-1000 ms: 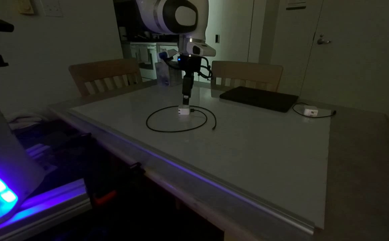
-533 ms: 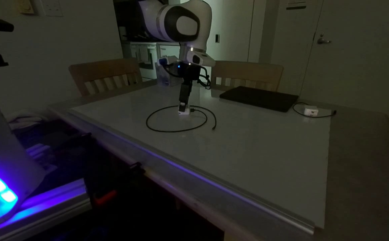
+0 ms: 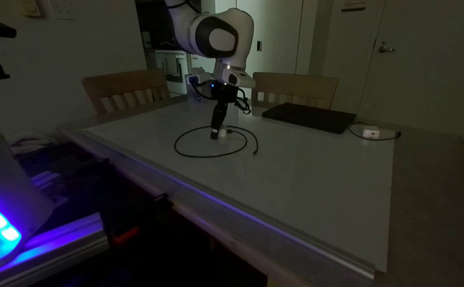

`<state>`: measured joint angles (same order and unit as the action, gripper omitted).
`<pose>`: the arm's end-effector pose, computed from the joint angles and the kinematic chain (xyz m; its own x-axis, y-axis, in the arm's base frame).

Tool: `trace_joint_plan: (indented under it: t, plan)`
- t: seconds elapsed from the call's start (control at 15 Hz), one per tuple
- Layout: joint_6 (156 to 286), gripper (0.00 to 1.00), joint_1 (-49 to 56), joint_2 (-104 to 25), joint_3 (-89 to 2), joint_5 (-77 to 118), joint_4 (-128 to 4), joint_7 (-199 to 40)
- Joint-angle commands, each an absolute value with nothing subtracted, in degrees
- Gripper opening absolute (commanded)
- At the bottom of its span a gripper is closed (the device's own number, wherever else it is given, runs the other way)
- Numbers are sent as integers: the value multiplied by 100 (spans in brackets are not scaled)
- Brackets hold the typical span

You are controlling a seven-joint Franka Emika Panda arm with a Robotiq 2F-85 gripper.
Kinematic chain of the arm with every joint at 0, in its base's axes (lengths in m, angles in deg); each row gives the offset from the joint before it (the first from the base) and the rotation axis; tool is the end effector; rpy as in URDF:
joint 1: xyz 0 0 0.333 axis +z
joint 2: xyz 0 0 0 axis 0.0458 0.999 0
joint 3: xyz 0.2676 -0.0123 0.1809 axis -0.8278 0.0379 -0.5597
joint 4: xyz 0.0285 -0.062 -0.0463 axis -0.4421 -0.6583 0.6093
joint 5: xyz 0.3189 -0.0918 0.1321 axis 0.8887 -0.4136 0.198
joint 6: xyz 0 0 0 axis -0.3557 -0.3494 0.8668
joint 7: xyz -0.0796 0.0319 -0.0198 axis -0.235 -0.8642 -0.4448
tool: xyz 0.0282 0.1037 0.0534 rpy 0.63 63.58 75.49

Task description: Straighten the cable

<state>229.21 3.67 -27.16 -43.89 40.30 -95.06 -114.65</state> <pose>0.5148 -0.0217 0.1643 0.5417 -0.8107 -0.2220 -0.8226 -0.5656 0.0586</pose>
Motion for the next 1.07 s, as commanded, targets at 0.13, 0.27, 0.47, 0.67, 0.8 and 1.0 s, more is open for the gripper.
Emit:
trace_joint_plan:
  t: [0.13,0.27,0.47,0.67,0.8,1.0]
  plan:
    - [22961,38,301,-2639,-4451,4258,-9497,-11217]
    - [22990,27,336,-2661,-4435,4230,-9501,-11237]
    - [22939,27,368,-2721,-4401,4164,-9470,-11275]
    - [22980,27,386,-2887,-4364,4102,-9494,-11259]
    - [23077,27,444,-2970,-4240,3988,-9540,-11395]
    - [23554,27,362,-3146,-4122,4221,-9705,-11623]
